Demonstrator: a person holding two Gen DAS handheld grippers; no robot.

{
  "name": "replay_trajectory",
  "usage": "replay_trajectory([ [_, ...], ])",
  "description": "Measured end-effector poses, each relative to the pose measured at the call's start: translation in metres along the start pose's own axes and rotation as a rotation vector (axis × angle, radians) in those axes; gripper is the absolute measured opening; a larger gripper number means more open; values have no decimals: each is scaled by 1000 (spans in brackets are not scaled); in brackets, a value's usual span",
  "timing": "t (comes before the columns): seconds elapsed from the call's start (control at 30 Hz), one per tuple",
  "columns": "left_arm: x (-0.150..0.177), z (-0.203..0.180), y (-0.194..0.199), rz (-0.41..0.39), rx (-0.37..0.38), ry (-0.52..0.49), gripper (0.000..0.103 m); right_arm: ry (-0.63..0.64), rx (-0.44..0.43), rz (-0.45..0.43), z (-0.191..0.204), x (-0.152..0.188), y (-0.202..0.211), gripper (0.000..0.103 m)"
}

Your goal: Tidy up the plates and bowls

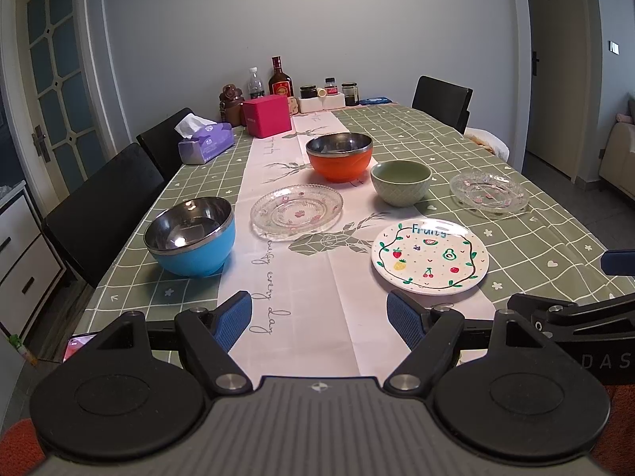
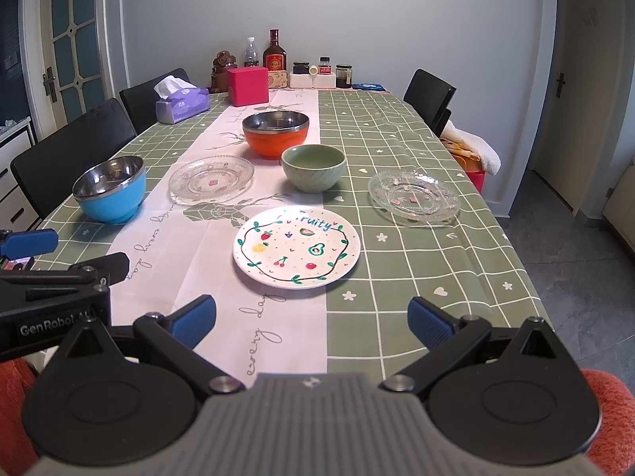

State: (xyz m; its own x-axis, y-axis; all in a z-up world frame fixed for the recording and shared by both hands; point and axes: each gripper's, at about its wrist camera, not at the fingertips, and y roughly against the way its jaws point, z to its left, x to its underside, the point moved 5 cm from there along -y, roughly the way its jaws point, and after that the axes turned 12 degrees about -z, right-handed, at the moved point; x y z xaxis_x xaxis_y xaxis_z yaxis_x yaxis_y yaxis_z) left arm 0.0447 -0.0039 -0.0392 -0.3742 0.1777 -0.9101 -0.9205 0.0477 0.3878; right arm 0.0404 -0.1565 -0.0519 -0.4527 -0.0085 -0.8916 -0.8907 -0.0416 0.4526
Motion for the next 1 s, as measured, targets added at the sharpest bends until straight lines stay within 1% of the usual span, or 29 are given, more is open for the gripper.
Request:
replay_trajectory([
  [0.53, 0, 1, 0, 2, 0, 3, 91, 11, -8, 5, 4, 2, -1, 100],
  [0.9, 0, 0, -3, 12, 2, 26, 91, 0, -25, 12, 4, 5, -5, 101],
  [1.0, 1, 1, -5, -2, 9, 28, 89, -10, -31, -9, 2, 5, -7, 100],
])
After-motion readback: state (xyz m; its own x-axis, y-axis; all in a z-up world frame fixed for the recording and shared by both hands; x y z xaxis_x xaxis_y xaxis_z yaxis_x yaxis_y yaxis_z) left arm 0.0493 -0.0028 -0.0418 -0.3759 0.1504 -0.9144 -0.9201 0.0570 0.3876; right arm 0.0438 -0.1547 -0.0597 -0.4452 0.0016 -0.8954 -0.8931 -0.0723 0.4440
